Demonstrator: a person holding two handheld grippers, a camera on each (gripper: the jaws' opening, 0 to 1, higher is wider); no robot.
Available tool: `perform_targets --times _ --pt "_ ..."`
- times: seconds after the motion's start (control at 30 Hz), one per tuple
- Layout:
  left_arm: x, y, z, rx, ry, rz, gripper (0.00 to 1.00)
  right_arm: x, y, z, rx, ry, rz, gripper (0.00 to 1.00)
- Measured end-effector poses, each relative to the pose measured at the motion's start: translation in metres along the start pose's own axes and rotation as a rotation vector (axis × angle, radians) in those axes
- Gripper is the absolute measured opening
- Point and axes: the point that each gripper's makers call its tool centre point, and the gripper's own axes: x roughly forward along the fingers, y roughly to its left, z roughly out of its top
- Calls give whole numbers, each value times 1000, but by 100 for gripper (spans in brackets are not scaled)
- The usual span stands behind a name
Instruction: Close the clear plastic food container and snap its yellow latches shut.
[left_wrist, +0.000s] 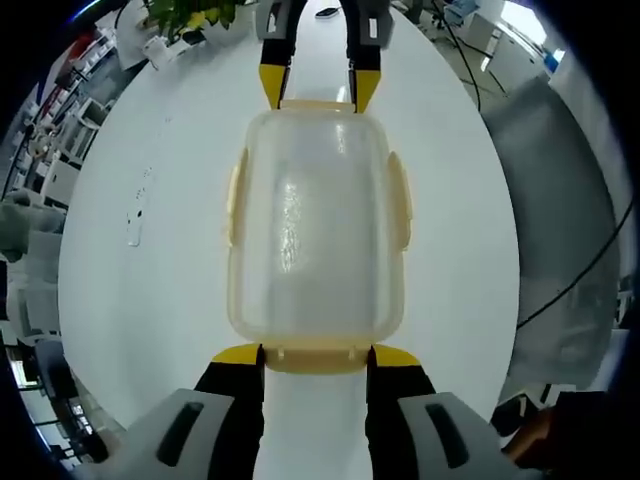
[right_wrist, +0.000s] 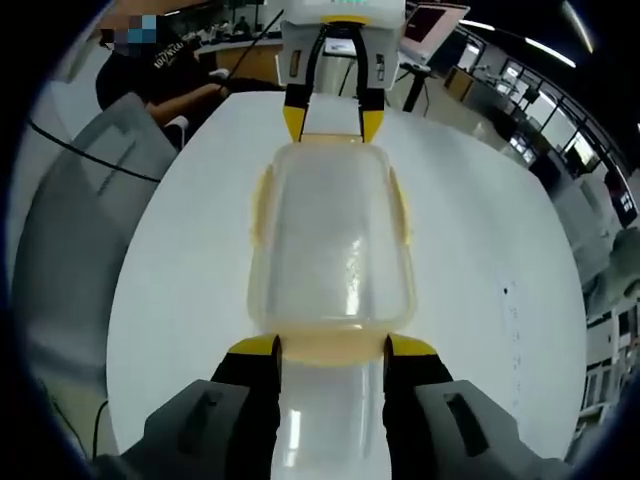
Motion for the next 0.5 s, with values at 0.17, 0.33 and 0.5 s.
perform_targets --times 0.17,0.33,0.5 --pt "4 -1 25 10 -8 5 34 -12 -1 -21 6 9 -5 36" --pt "11 -1 52 12 -19 0 34 -24 -1 -42 16 10 -8 36" --pt "14 0 78 30 -24 -2 34 -35 -3 -67 30 20 -10 36"
